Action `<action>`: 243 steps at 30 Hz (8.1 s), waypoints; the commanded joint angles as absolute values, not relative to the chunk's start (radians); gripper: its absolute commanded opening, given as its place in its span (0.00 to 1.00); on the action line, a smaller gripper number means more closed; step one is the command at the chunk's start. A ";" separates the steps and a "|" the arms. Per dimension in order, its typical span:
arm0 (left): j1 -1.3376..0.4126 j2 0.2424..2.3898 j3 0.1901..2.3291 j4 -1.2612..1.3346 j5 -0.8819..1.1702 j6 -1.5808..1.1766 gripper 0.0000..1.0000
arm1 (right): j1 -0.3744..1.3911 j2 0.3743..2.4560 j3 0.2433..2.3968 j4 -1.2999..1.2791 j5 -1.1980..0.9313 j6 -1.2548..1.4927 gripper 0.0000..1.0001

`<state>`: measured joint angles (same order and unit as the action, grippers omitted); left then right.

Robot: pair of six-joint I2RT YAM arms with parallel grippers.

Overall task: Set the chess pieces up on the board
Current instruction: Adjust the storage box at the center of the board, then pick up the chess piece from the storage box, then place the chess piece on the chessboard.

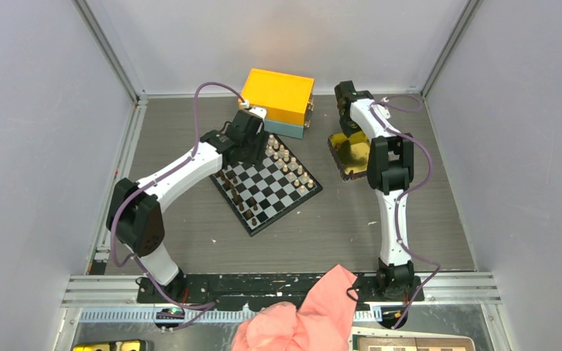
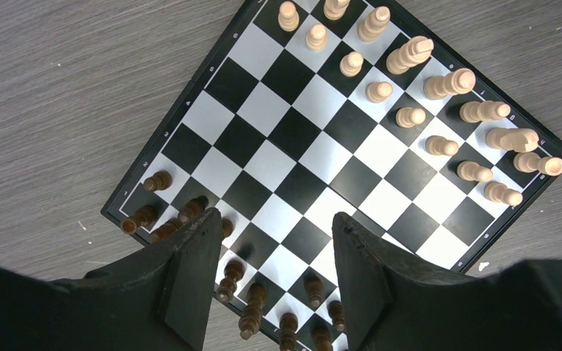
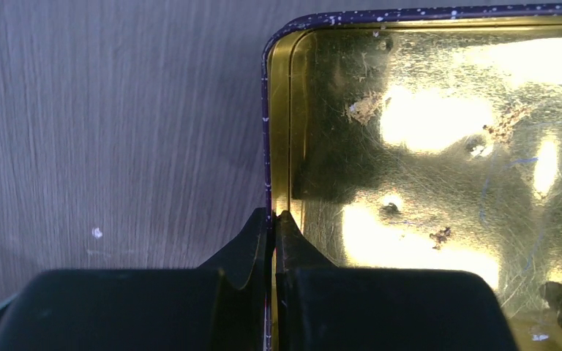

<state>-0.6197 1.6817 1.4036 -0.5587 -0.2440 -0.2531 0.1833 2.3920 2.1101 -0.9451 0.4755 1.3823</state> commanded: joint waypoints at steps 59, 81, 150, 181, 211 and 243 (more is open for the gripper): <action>-0.664 1.503 1.322 -0.548 -0.289 -0.286 0.57 | 0.244 2.054 1.706 -0.578 0.401 0.785 0.33; -0.664 1.535 1.328 -0.533 -0.290 -0.275 0.57 | 0.239 2.149 1.763 -0.542 0.363 0.753 0.34; -0.663 1.024 1.131 -0.640 -0.398 -0.367 0.78 | 0.630 1.789 1.623 -0.622 0.425 0.480 0.01; -0.663 0.771 1.058 -0.769 -0.505 -0.429 1.00 | 0.978 2.220 2.051 -0.772 0.308 0.382 0.01; -0.663 0.774 1.063 -0.775 -0.525 -0.416 1.00 | 0.981 2.301 2.037 -0.707 0.262 0.384 0.01; -0.663 0.836 1.065 -0.725 -0.509 -0.373 1.00 | 0.950 2.307 1.962 -0.642 0.222 0.383 0.06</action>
<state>-0.6601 0.8349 1.0561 -0.7780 -0.4973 -0.3851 0.9535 2.3123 1.9652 -0.6720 0.2382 0.3939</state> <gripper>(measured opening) 0.995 0.184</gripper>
